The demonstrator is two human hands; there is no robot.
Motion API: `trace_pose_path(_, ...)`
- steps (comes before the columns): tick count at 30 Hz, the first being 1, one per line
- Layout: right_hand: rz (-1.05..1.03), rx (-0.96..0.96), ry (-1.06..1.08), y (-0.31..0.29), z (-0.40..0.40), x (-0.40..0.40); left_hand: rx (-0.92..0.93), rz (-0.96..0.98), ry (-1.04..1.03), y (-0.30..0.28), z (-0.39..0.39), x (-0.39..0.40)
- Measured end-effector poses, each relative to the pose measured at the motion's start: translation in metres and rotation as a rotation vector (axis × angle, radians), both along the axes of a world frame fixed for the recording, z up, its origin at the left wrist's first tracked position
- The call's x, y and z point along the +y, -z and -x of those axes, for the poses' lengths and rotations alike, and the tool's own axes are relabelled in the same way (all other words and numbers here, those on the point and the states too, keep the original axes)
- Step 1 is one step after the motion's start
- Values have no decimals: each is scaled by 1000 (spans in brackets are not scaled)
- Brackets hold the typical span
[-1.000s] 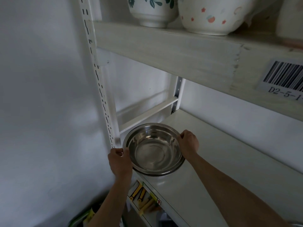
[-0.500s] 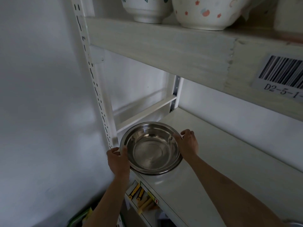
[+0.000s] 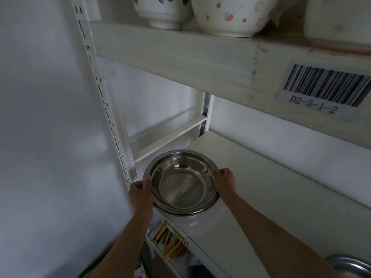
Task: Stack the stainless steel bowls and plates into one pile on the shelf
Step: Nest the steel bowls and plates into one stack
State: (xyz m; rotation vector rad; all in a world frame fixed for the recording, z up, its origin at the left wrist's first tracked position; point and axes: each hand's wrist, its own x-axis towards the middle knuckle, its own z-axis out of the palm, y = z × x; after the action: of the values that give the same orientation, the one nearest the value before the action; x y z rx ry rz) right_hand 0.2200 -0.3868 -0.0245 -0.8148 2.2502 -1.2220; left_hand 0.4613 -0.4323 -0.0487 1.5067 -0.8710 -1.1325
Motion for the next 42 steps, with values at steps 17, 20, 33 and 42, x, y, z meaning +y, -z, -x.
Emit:
trace_pose_path(17, 142, -126, 365, -1, 26, 114, -40, 47, 276, -7, 59, 46)
trace_pose_path(20, 158, -151, 418, 0, 29, 136, -51, 50, 319, -6, 70, 53)
trace_pose_path(33, 165, -161, 564, 7, 24, 217, -120, 81, 468, -7, 104, 81)
trace_pose_path(42, 122, -129, 565, 7, 17, 226, -197, 55, 501, -4, 98, 87)
